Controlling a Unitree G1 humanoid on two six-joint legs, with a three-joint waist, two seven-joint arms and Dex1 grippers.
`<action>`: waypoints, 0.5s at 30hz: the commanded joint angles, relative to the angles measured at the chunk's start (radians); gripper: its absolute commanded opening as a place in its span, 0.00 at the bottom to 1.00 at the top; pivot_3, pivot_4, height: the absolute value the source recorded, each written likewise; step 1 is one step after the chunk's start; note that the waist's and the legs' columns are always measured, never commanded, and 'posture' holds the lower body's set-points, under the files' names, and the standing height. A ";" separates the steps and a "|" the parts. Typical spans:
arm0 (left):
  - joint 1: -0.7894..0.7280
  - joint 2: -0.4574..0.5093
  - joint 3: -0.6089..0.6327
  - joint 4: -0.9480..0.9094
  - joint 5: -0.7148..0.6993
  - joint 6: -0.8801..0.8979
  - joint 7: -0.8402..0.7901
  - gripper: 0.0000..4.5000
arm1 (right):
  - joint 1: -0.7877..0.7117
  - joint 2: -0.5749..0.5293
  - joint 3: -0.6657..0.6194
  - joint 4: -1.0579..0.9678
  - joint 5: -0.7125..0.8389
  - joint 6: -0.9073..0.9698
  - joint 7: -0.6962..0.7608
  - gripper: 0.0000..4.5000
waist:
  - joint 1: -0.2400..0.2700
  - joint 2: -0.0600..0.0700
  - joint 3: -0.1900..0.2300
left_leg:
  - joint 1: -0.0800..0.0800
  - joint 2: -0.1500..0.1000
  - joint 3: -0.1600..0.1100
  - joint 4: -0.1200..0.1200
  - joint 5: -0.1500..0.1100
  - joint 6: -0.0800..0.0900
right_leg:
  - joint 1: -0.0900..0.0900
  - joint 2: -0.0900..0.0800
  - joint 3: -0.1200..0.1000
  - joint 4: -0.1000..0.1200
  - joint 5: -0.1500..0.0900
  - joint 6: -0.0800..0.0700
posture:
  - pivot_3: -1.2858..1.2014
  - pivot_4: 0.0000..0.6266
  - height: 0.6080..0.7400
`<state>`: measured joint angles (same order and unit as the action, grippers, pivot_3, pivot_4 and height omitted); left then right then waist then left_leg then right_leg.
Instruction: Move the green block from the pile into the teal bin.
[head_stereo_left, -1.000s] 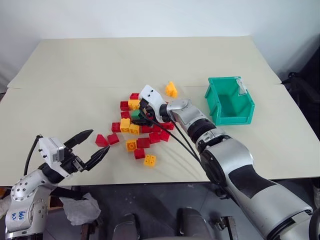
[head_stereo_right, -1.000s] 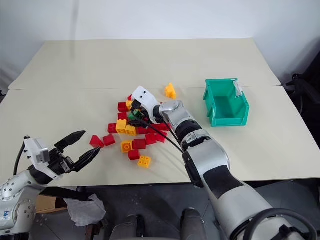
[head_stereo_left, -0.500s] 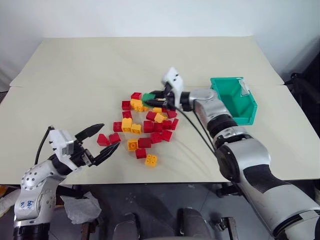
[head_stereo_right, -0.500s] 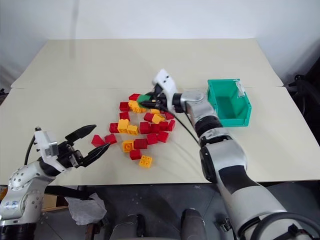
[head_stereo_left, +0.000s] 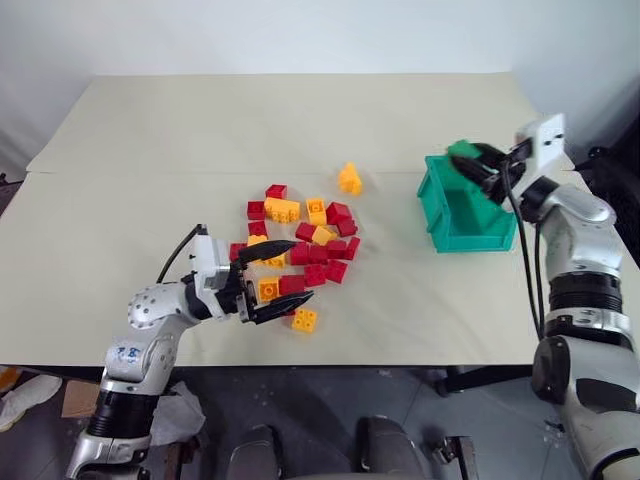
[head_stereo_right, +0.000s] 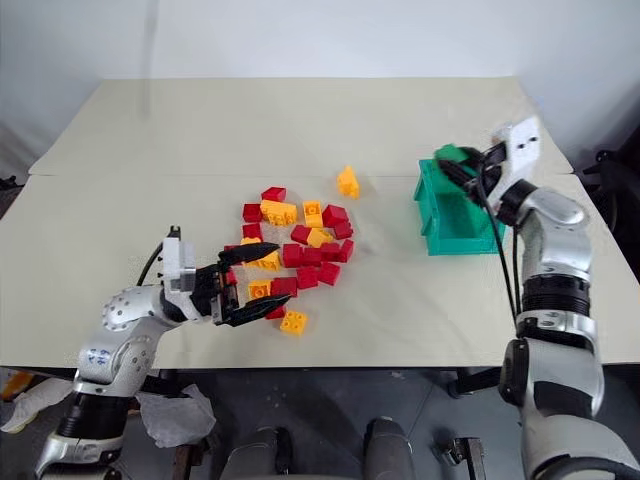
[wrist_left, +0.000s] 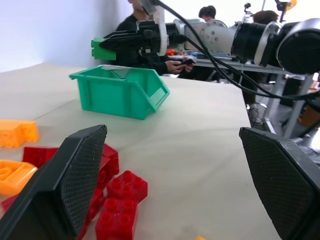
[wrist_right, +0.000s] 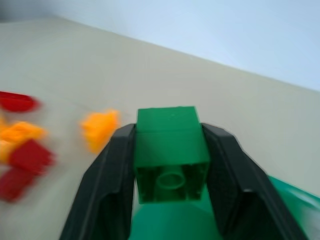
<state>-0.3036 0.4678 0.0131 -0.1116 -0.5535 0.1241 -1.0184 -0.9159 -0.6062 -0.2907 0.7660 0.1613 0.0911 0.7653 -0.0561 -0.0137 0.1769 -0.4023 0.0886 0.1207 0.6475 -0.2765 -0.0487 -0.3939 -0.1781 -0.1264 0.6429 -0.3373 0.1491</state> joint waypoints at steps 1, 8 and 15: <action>-0.022 -0.014 0.003 0.009 0.007 -0.020 -0.004 1.00 | -0.005 -0.018 0.004 0.058 -0.004 0.003 -0.044 0.34 | -0.002 0.000 0.000 | 0.000 0.000 0.000 0.000 0.000 0.000 | 0.000 0.000 0.000 0.000 0.000 0.000 | 0.52 0.24 1.00; -0.019 -0.039 0.040 0.004 -0.001 -0.020 0.033 1.00 | -0.019 -0.018 0.000 0.105 0.007 -0.040 -0.080 0.78 | 0.003 0.001 0.000 | 0.000 0.000 0.000 0.000 0.000 0.000 | 0.000 0.000 0.001 -0.001 0.000 0.000 | 0.52 0.24 1.00; 0.011 -0.008 0.111 0.014 0.004 -0.026 0.062 1.00 | 0.061 -0.044 -0.024 -0.075 0.107 -0.115 0.097 0.99 | 0.006 0.001 0.000 | 0.000 0.000 0.000 0.000 0.000 0.000 | 0.000 0.000 0.000 -0.001 0.000 0.000 | 0.52 0.24 1.00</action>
<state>-0.2995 0.4441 0.0796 -0.0934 -0.5454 0.1179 -0.9693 -0.8655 -0.6216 -0.2855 0.7817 0.2123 0.0167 0.7945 -0.0505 -0.0131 0.1773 -0.4026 0.0886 0.1203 0.6474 -0.2766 -0.0486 -0.3939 -0.1781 -0.1262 0.6422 -0.3372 0.1493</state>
